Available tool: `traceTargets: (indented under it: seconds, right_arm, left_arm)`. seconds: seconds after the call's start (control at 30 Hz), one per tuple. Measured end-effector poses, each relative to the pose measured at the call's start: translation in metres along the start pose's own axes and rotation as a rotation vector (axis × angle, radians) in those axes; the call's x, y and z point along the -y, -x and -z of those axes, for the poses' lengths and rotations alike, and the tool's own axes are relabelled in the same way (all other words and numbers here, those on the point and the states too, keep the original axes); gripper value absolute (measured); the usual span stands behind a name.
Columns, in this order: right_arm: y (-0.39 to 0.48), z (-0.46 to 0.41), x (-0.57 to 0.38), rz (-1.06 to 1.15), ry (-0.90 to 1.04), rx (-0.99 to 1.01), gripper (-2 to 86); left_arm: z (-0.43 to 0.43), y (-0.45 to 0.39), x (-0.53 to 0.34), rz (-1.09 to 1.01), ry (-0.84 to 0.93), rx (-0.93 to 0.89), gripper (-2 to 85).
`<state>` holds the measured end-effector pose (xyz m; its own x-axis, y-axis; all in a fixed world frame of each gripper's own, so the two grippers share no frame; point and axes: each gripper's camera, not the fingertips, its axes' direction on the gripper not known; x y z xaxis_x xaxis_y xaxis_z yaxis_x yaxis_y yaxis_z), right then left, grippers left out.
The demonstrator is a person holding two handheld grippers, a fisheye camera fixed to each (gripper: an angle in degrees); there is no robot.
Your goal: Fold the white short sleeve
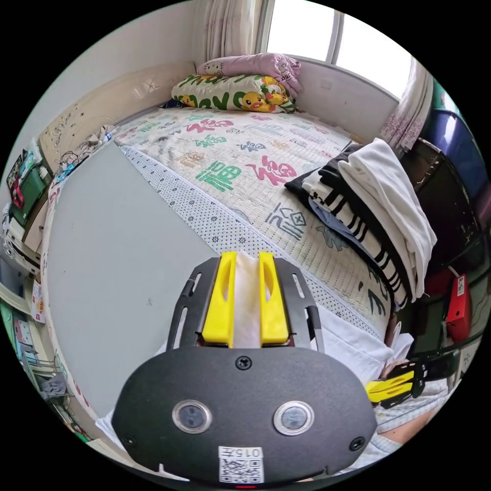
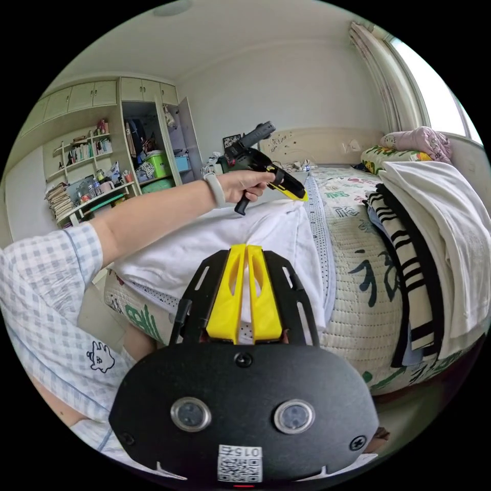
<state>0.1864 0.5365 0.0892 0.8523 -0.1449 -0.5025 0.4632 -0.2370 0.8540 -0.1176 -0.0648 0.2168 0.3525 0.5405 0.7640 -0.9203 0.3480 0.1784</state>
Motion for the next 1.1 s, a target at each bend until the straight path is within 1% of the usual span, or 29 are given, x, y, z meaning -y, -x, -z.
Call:
traceTargets:
  seconds: [0.1,0.2,0.3,0.33,0.37,0.4,0.43,0.47,0.5,0.57,0.63,0.7,0.77,0.87,1.0,1.1]
  right_arm:
    - [0.003,0.003,-0.006,0.037,0.013,0.004,0.1]
    - [0.003,-0.003,-0.009,0.042,0.037,-0.008,0.7]
    - [0.003,0.013,-0.014,0.025,-0.031,-0.055,3.9]
    - [0.004,0.023,-0.018,0.023,-0.054,-0.124,5.9]
    - [0.006,0.029,-0.02,0.012,-0.037,-0.24,6.3]
    - [0.007,0.03,-0.022,0.006,-0.02,-0.301,6.5]
    - [0.005,0.034,-0.025,-0.023,-0.009,-0.404,6.8]
    - [0.0,0.036,-0.027,-0.05,-0.005,-0.44,7.1]
    - [-0.003,0.036,-0.028,-0.06,0.005,-0.427,7.4]
    - [-0.02,0.027,-0.03,-0.09,0.081,-0.316,9.8]
    - [-0.027,0.016,-0.032,-0.092,0.149,-0.303,12.1]
    - [-0.03,0.011,-0.034,-0.084,0.17,-0.293,11.8]
    - [-0.029,0.012,-0.035,-0.054,0.155,-0.228,7.4]
    - [-0.027,0.016,-0.039,-0.008,0.14,-0.2,1.2]
    - [-0.036,0.021,-0.044,-0.023,0.129,-0.202,-0.4]
    - [-0.049,0.039,-0.051,-0.08,0.054,-0.218,-0.6]
  left_arm:
    - [-0.005,0.005,0.017,-0.001,0.027,0.063,6.7]
    - [0.002,0.003,0.033,-0.023,0.033,0.087,6.3]
    - [0.01,-0.001,0.047,-0.045,0.052,0.111,7.2]
    - [0.016,-0.001,0.052,-0.055,0.05,0.111,8.0]
    - [0.024,0.001,0.056,-0.055,0.034,0.11,8.6]
    - [0.028,0.002,0.057,-0.054,0.026,0.109,8.9]
    - [0.034,0.004,0.06,-0.054,0.021,0.104,9.2]
    - [0.038,0.006,0.063,-0.054,0.027,0.101,9.4]
    - [0.039,0.007,0.064,-0.054,0.031,0.099,9.5]
    - [0.036,0.011,0.067,-0.063,0.059,0.063,9.7]
    - [0.027,0.009,0.068,-0.099,0.092,0.003,9.6]
    - [0.021,0.006,0.066,-0.108,0.092,0.01,9.4]
    - [0.008,0.0,0.064,-0.129,0.109,0.026,8.6]
    - [-0.001,-0.01,0.058,-0.179,0.104,0.045,5.5]
    - [-0.006,-0.024,0.047,-0.229,0.068,0.084,2.1]
    - [-0.009,-0.032,0.039,-0.224,0.021,0.104,1.3]
